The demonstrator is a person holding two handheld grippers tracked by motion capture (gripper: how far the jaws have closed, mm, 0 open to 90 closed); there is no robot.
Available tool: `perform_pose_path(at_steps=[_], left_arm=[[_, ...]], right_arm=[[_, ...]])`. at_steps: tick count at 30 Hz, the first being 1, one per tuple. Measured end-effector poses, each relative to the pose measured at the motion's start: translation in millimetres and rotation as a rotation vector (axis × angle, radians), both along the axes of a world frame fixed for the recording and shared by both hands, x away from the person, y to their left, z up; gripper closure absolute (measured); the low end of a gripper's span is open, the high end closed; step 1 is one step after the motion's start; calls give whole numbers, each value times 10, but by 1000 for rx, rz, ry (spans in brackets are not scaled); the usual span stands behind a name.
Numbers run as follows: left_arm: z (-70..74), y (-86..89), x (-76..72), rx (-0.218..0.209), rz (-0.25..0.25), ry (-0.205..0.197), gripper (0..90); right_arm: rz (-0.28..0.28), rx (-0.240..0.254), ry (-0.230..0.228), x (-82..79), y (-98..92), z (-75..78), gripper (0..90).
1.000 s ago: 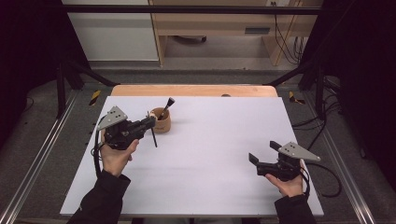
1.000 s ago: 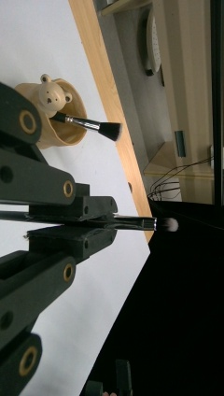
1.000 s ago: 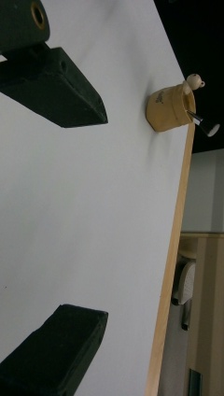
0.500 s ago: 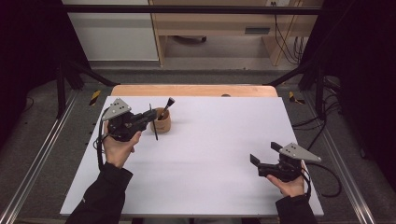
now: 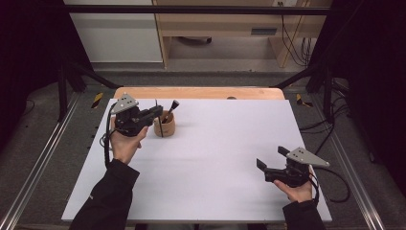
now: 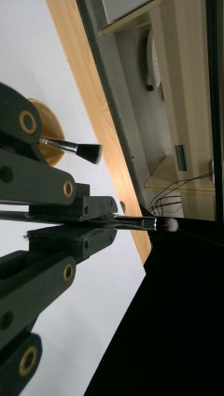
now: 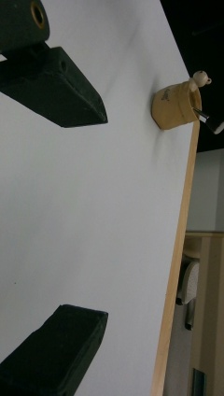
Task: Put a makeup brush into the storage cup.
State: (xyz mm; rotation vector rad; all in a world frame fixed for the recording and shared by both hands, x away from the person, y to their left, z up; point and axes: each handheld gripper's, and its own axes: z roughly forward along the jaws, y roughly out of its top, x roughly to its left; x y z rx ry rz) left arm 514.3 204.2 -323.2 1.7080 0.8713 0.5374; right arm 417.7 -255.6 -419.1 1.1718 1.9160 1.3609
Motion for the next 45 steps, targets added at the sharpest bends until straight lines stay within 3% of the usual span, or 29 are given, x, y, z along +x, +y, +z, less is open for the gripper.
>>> perform_pose_path(at_steps=[12, 45], left_arm=[[-8, -13, 224, 14, 28, 11, 848], [-19, -80, 644, 49, 93, 12, 849]], right_arm=[[-1, 1, -4, 0, -4, 0, 63], [5, -5, 1, 11, 12, -17, 63]])
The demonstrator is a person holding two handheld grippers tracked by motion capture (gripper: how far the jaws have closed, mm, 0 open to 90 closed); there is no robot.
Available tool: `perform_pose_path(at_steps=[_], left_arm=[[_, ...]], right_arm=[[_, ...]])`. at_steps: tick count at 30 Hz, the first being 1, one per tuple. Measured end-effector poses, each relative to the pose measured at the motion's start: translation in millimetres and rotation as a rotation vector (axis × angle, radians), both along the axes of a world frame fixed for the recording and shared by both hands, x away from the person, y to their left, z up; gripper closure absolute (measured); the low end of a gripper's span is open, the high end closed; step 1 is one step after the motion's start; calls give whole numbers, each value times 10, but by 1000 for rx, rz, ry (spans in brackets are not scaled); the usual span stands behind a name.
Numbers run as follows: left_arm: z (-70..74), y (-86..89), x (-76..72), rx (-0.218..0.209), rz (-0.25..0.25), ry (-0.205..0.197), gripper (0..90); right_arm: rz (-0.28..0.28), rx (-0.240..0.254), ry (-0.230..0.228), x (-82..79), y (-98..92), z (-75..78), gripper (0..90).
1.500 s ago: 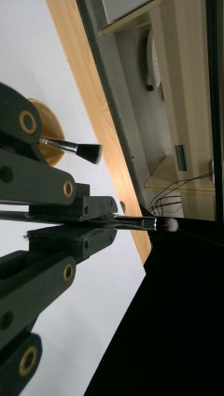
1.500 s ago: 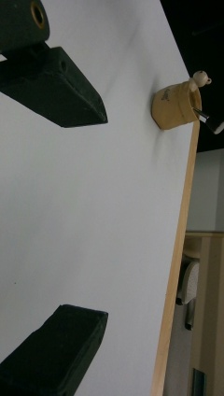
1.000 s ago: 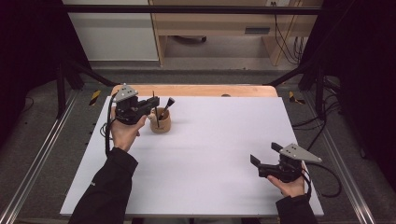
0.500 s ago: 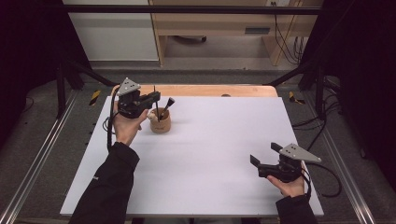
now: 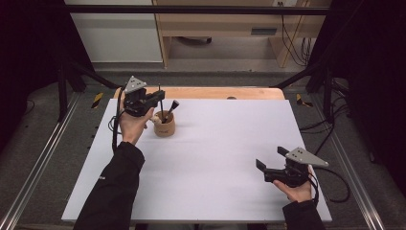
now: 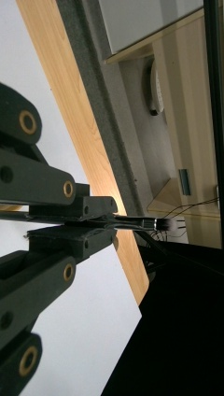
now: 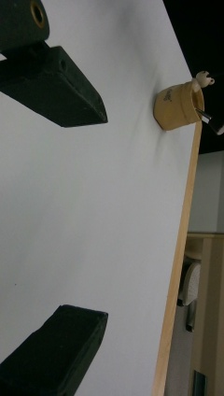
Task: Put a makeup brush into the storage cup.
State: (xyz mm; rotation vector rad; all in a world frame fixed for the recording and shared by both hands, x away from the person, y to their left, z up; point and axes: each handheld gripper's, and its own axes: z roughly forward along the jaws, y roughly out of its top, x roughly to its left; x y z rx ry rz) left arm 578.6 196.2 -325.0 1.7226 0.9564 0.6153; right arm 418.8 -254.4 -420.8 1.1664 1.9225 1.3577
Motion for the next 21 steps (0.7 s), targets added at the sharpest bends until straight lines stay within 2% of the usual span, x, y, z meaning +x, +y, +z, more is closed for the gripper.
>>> perform_pose_path(at_steps=[16, 21], left_arm=[[-144, -30, 187, 6, 26, 20, 849], [-198, -28, 236, 22, 39, 28, 849]], right_arm=[[2, 2, 3, 3, 6, -6, 63], [6, 1, 0, 3, 0, -5, 63]])
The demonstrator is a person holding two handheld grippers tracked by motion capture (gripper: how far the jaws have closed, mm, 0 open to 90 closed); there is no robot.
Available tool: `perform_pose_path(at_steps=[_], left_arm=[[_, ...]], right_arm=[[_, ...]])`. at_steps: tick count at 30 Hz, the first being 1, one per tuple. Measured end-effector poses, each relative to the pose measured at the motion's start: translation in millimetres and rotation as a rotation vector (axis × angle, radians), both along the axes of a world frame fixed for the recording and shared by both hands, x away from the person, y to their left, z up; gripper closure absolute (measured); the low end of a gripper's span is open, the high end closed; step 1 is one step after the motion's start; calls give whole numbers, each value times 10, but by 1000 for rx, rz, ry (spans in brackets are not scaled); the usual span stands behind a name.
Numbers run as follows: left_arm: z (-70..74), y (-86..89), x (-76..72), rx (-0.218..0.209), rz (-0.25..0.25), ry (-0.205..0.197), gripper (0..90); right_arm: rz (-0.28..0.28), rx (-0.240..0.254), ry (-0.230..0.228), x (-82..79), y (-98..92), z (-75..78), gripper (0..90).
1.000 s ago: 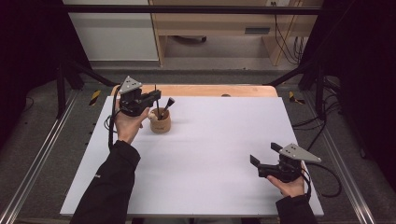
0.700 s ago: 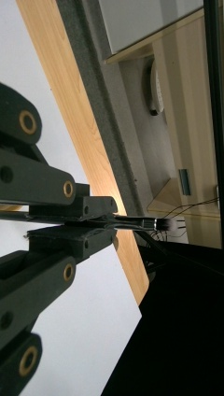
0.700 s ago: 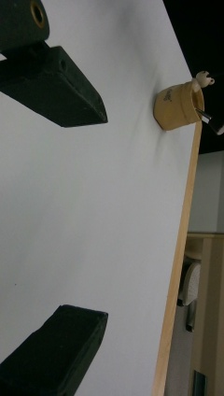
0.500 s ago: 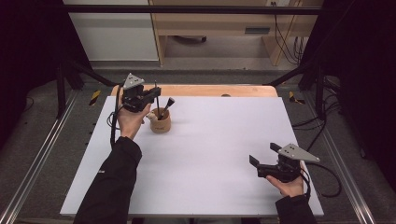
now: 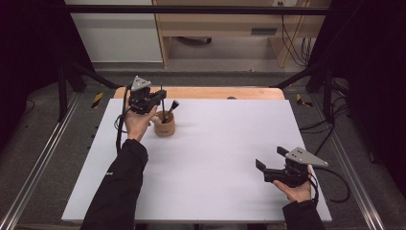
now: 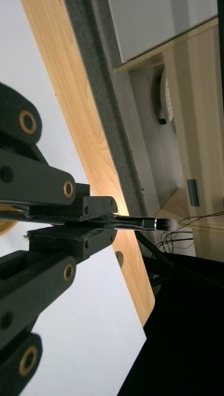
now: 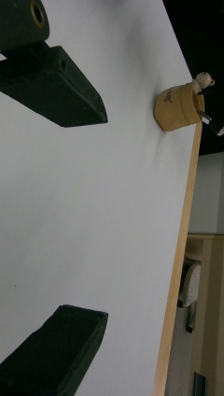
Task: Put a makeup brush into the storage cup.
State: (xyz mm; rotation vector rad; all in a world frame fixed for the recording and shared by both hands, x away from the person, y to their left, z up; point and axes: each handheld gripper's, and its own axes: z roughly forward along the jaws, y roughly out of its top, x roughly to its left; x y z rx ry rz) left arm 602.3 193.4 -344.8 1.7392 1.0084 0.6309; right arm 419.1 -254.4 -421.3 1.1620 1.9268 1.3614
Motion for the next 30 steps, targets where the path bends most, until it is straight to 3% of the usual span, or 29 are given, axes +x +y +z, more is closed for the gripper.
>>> perform_pose_path(at_steps=[30], left_arm=[[-309, -5, -6, 11, -11, 41, 849]], right_arm=[[1, 4, 3, -5, 18, 1, 64]])
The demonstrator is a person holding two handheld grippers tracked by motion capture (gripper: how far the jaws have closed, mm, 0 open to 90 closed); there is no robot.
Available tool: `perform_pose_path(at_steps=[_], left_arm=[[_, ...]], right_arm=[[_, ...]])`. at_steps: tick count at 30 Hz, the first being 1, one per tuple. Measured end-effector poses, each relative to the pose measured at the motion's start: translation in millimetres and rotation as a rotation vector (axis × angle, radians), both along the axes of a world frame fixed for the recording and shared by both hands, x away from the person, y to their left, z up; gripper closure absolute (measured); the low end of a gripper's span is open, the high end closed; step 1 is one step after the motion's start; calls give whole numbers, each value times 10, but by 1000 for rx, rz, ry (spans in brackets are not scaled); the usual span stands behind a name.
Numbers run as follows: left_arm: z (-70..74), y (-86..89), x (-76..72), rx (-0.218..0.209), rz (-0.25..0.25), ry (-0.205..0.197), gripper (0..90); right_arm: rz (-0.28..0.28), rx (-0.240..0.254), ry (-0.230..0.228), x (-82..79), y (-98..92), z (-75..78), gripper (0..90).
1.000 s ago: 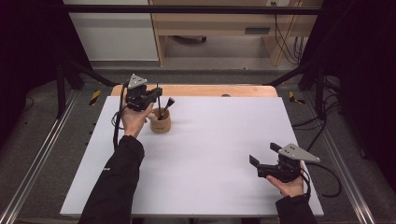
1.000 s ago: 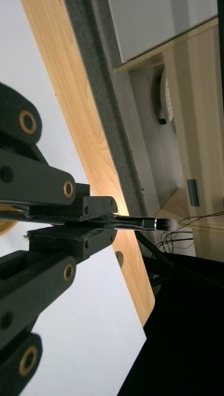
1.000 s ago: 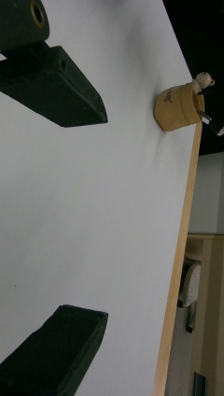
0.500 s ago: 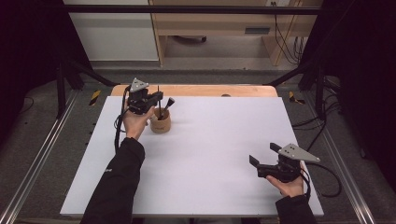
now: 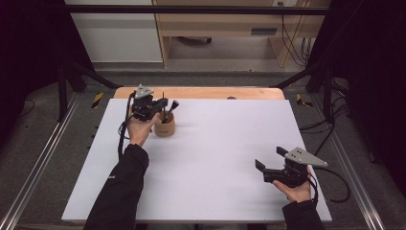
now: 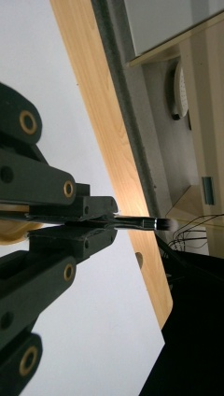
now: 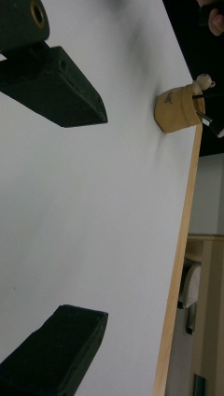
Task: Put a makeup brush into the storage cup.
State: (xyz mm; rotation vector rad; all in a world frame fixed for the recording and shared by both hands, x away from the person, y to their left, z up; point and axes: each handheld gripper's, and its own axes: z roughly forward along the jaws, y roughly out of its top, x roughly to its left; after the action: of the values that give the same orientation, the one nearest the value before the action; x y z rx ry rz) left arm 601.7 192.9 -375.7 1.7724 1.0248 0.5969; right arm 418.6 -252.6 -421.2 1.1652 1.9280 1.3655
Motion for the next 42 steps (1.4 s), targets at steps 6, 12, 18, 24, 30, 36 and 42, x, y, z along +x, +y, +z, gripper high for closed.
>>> perform_pose_path(at_steps=[6, 12, 18, 24, 30, 36, 42], left_arm=[[-58, -6, -13, 2, -4, 10, 849], [-115, -16, -36, 12, -7, 14, 848], [-160, -24, -48, 30, -11, 21, 847], [-224, -30, -55, 43, -8, 33, 845], [-268, -50, -65, 52, -9, 38, 841], [-268, -42, -92, 66, -14, 41, 785], [-226, -15, -198, 35, -31, 26, 724]], right_arm=[[0, -1, -3, -1, -2, 4, 64], [0, -3, -5, -3, 1, 7, 64], [2, -3, -4, -5, 9, 8, 64], [6, -4, -4, -8, 16, 10, 64], [10, -6, -4, -8, 25, 8, 64], [10, -10, -6, -11, 27, 10, 64], [13, -7, -9, -14, 35, 18, 64]])
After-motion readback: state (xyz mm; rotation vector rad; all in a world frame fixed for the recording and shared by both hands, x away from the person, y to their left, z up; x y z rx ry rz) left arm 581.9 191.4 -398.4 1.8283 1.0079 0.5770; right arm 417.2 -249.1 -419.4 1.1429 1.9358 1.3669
